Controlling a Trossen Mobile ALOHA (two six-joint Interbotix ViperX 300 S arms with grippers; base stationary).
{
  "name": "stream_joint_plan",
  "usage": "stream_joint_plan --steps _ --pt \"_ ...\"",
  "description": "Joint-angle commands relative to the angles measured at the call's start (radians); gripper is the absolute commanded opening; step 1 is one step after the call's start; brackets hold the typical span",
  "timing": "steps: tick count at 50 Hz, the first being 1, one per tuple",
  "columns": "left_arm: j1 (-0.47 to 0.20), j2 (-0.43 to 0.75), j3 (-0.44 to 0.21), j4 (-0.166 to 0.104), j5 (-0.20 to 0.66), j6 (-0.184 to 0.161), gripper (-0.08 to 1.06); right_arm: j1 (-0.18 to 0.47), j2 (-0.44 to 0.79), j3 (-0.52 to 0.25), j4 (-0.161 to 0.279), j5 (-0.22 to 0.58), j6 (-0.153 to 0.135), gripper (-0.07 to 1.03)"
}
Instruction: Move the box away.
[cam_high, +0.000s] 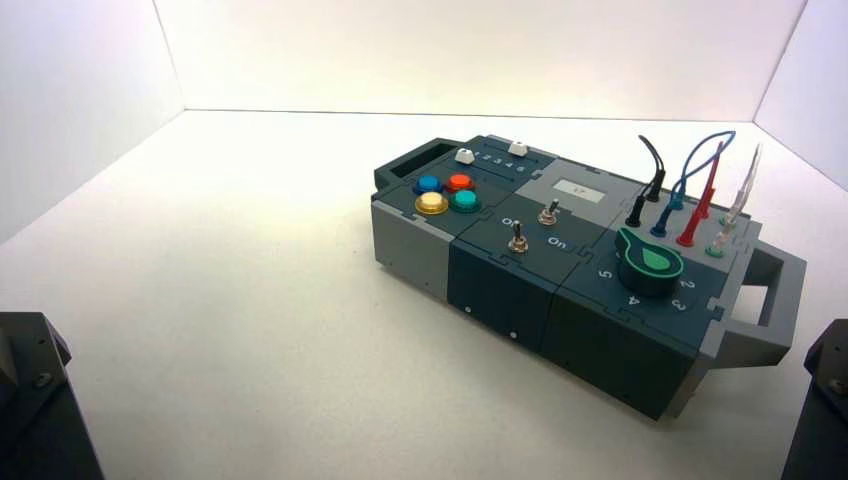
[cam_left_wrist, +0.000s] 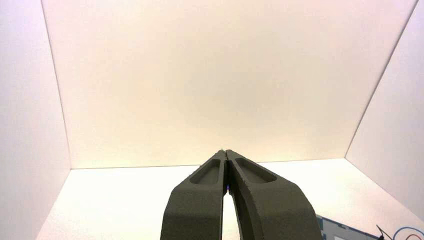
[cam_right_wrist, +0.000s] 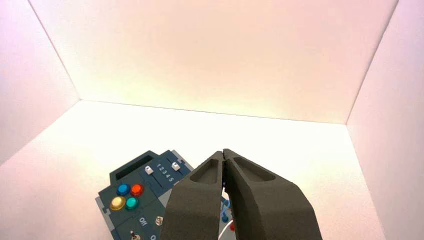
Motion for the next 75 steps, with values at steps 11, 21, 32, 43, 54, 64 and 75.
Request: stream_joint_plan --steps 11,21,32,43,54,64,75 --pt "0.005 0.02 -0.017 -0.002 -0.014 0.0 -0.03 0.003 0.026 -0.011 0.003 -0.009 0.006 -0.02" --pt "0.006 0.051 -0.021 -0.002 -0.014 0.0 -0.03 0.003 0.026 -0.011 0.018 -0.012 0.006 -0.02" --pt "0.005 0.172 -0.038 -0.011 -0.037 -0.002 -0.03 0.003 0.071 -0.011 0.072 -0.003 0.006 -0.02" --pt "-0.032 0.38 -0.101 -0.021 -0.075 0.0 -0.03 0.002 0.114 -0.018 0.107 -0.006 0.014 -0.02" --pt "-0.156 0.658 -0.198 -0.025 -0.092 0.003 -0.03 -0.002 0.121 -0.015 0.143 -0.012 0.028 -0.02" --pt "-0.284 0.87 -0.275 -0.025 -0.091 0.003 -0.03 0.0 0.152 -0.012 0.19 -0.012 0.031 -0.02" --pt "-0.359 1.063 -0.351 -0.021 -0.049 0.008 -0.03 0.0 0.221 -0.026 0.249 -0.018 0.028 -0.02"
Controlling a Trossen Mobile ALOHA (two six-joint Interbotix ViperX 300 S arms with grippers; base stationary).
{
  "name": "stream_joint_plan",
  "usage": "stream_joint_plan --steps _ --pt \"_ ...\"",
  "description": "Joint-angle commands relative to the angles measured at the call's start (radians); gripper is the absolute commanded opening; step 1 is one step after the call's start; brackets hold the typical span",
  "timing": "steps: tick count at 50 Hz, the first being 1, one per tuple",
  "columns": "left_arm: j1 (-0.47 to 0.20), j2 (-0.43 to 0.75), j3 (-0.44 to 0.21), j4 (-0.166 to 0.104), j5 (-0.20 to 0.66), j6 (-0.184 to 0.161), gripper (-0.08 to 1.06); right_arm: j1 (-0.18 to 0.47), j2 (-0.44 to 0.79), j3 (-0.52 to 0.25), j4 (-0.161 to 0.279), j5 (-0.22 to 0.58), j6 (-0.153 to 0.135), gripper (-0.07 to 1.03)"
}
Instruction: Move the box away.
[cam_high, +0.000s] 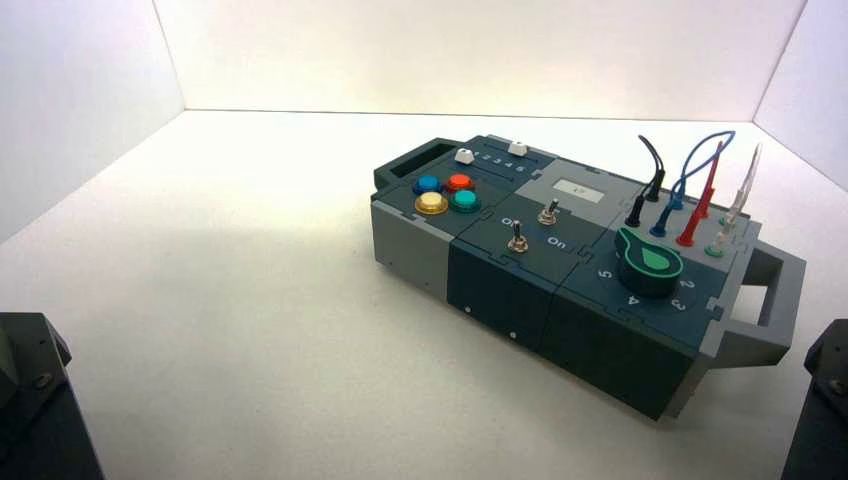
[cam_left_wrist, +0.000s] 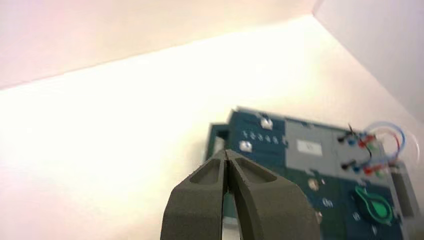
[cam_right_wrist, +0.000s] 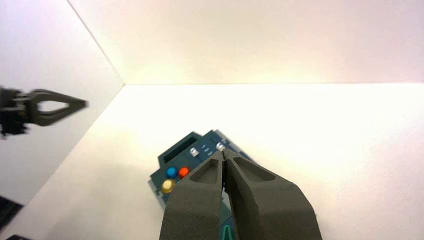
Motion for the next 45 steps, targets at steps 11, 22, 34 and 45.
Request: stream_joint_plan --steps 11,22,34,45 --pt "-0.025 0.304 -0.153 0.002 0.118 0.035 -0.03 0.0 0.087 -0.051 0.094 -0.028 0.003 -0.02" --pt "-0.044 0.483 -0.239 0.0 0.161 0.072 -0.03 0.0 0.104 -0.052 0.13 -0.028 0.003 -0.02" --pt "-0.083 0.603 -0.308 0.0 0.169 0.098 -0.03 0.0 0.13 -0.063 0.14 -0.028 0.0 -0.02" --pt "-0.084 0.687 -0.342 0.005 0.169 0.117 -0.03 0.0 0.143 -0.074 0.141 -0.028 0.0 -0.02"
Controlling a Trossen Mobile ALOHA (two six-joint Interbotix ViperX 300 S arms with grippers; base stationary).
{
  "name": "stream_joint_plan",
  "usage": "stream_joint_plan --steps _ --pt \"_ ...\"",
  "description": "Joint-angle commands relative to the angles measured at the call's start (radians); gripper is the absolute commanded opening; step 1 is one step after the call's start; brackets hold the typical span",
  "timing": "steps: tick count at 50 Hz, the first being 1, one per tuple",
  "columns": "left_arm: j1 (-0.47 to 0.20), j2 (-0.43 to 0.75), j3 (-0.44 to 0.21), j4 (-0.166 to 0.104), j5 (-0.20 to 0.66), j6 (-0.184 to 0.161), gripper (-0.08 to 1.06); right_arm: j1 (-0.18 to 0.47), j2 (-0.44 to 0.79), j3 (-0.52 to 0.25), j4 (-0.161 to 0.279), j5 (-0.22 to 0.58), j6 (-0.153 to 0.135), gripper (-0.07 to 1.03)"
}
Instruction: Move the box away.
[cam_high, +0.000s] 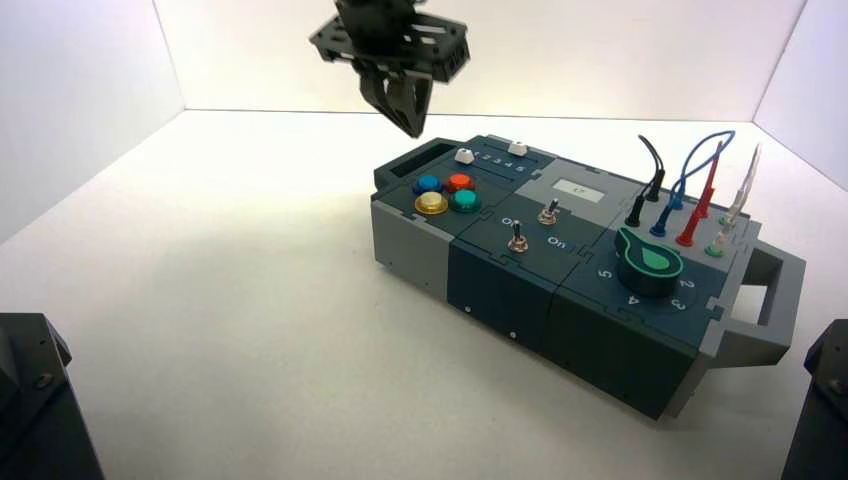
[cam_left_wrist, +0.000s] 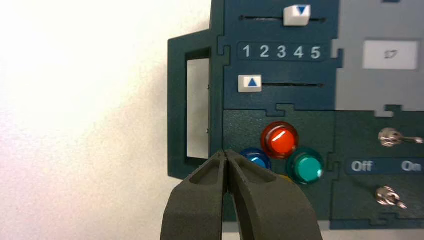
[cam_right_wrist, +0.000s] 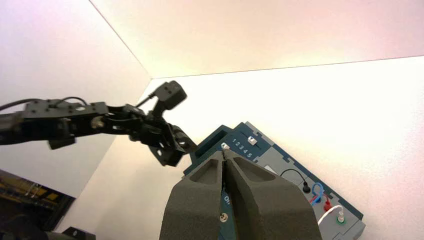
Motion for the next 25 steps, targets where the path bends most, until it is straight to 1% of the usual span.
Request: stream_joint_plan --steps 1,5,11,15,20,25 --pt "-0.002 0.02 -0.04 0.005 -0.003 0.015 -0.03 0.0 0.023 -0.032 0.009 -0.009 0.002 -0.02" --pt "0.0 0.044 -0.048 0.009 -0.003 0.018 -0.03 0.0 0.025 -0.031 0.009 -0.009 0.002 -0.02" --pt "0.0 0.086 -0.067 0.023 -0.003 0.023 -0.03 0.0 0.028 -0.031 0.009 -0.009 0.002 -0.02" --pt "0.003 0.101 -0.08 0.026 -0.005 0.026 -0.03 0.0 0.026 -0.032 0.011 -0.009 0.002 -0.02" --pt "0.014 0.12 -0.094 0.035 -0.005 0.032 -0.03 0.0 0.026 -0.034 0.012 -0.009 0.002 -0.02" --pt "0.032 0.123 -0.104 0.037 -0.003 0.032 -0.03 0.0 0.026 -0.032 0.014 -0.009 0.002 -0.02"
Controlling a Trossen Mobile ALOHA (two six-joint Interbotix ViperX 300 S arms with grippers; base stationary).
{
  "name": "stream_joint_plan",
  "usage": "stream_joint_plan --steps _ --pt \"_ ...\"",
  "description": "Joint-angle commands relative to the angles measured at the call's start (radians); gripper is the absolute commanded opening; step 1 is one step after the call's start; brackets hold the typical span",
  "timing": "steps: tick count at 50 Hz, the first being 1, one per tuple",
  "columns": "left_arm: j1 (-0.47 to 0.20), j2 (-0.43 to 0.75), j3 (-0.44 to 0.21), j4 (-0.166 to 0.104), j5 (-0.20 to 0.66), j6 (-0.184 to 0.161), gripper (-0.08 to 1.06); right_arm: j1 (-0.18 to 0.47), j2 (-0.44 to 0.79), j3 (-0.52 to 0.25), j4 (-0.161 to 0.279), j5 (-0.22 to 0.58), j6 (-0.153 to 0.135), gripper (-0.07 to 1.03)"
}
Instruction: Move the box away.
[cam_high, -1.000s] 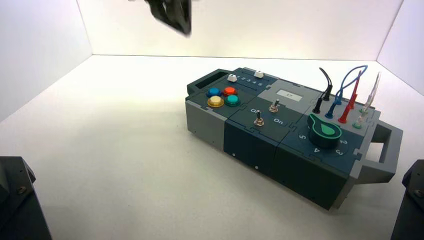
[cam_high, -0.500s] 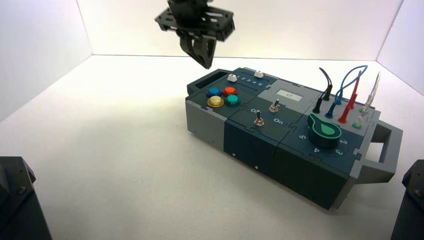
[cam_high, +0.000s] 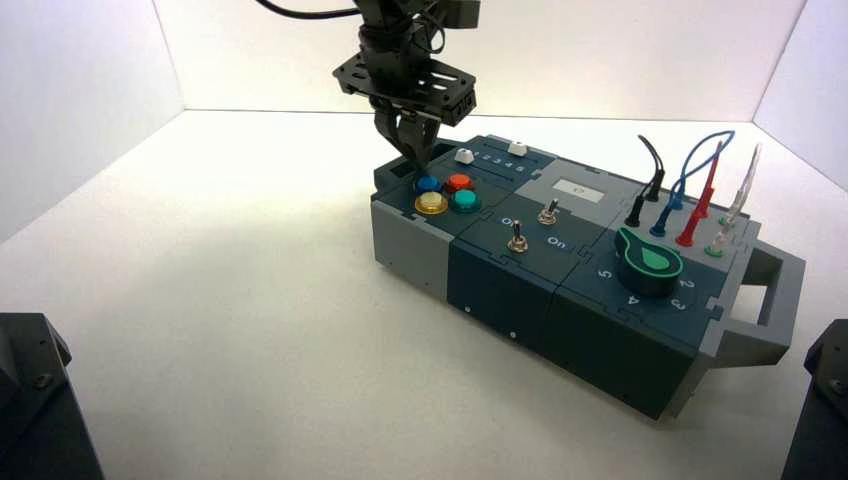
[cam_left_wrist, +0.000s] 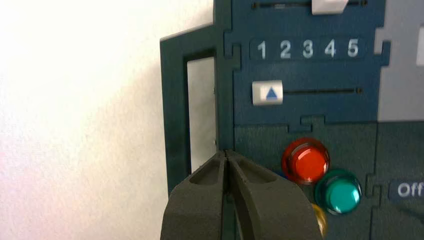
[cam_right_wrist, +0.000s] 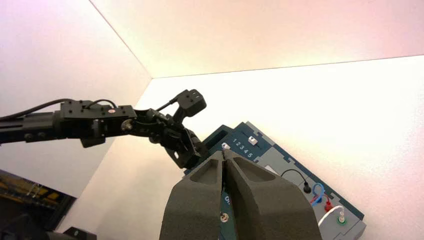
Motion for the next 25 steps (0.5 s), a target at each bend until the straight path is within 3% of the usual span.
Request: stream_joint_plan --steps 1,14,25 --pt "0.029 -0.011 -0.028 0.009 0.0 0.006 -0.03 0.0 0.018 -0.029 0.009 -0.009 0.002 -0.02" --pt "0.095 -0.012 -0.028 0.011 0.017 0.035 -0.03 0.0 0.02 -0.025 0.015 -0.009 0.002 -0.02" --pt "0.098 -0.011 -0.02 0.011 0.069 0.037 -0.03 0.0 0.032 -0.02 0.015 -0.026 0.0 -0.02"
